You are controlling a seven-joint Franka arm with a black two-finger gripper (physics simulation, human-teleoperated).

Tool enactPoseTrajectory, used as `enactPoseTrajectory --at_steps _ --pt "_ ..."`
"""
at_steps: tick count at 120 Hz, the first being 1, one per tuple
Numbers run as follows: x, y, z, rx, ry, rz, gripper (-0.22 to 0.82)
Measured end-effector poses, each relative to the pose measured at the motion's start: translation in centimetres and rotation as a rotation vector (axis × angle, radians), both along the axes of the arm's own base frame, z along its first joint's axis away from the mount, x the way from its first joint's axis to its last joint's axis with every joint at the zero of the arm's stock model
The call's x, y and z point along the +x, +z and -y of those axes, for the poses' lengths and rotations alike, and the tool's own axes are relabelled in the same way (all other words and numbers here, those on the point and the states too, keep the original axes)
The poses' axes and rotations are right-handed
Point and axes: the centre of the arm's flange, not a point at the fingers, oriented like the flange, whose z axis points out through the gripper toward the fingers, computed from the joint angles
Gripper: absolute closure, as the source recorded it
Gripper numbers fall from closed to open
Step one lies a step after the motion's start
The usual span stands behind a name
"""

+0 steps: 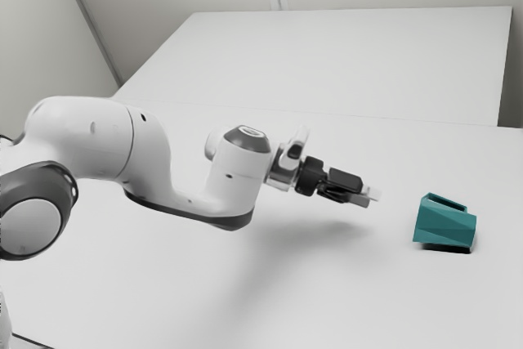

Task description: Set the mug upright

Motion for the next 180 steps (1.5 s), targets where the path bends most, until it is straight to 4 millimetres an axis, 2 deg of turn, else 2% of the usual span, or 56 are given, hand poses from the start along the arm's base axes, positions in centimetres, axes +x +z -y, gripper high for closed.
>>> enactPoseTrajectory --at_steps 41,76,129,164,180 --pt "0.0 -2.2 3.0 -0.035 0.014 -0.075 0.02" --pt "1.8 -2.9 5.3 -0.047 0.01 -0.1 0.02" --pt "2.9 -5.1 8.5 -0.05 -0.01 -0.135 0.02" --pt "3.0 -5.1 10.6 -0.058 -0.029 -0.133 0.03" --pt "3.0 -5.1 11.1 -0.061 -0.034 -0.133 0.08"
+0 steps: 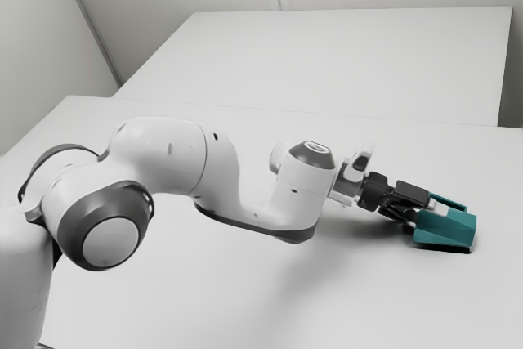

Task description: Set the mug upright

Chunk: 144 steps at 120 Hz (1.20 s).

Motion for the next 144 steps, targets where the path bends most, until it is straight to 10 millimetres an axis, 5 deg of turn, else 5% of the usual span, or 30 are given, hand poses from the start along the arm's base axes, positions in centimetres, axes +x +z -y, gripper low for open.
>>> enactPoseTrajectory --at_steps 78,108,144 --pt "-0.1 -0.5 0.4 0.003 0.0 -0.015 0.69" --pt "-0.1 0.5 0.6 0.002 -0.007 -0.001 0.76" --pt "0.0 5.4 -1.0 0.031 -0.034 0.076 0.78"
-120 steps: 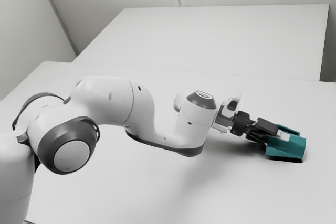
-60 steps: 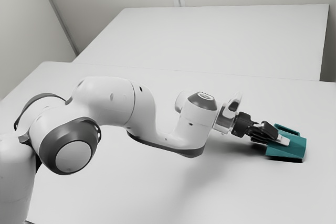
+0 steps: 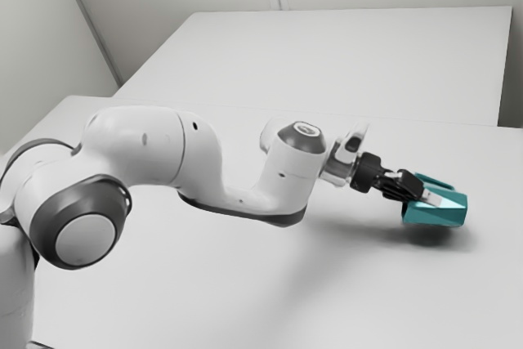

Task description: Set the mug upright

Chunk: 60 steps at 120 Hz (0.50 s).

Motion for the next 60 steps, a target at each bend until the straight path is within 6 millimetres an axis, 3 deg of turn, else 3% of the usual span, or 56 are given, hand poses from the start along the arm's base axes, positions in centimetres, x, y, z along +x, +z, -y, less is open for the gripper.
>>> enactPoseTrajectory --at_steps 17,60 --pt "0.2 3.6 -2.6 0.079 -0.034 0.06 0.78" --pt "0.0 9.4 -9.4 0.322 -0.086 0.144 0.78"
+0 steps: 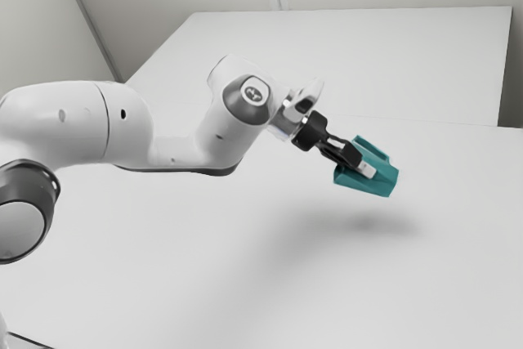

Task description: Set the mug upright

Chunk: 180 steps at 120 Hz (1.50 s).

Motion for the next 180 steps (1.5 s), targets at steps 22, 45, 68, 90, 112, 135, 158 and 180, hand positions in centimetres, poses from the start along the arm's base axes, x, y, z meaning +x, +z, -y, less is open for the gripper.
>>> enactPoseTrajectory --at_steps 22,45,68,90,112,135,158,180 --pt "-0.8 2.0 -3.5 0.176 -0.007 0.027 0.78" --pt "-1.3 2.8 -7.3 0.343 0.008 0.035 0.79" --pt "-1.6 3.9 -11.1 0.479 0.029 0.023 0.79" --pt "-3.0 3.8 -13.1 0.626 0.024 -0.012 0.79" --pt "-3.6 4.1 -15.3 0.777 0.04 -0.025 0.78" --pt "-4.9 3.9 -17.5 0.869 0.096 -0.058 0.78" --pt "-7.0 3.1 -19.4 0.912 0.17 -0.108 0.78" --pt "-9.0 2.9 -19.8 0.928 0.225 -0.136 0.78"
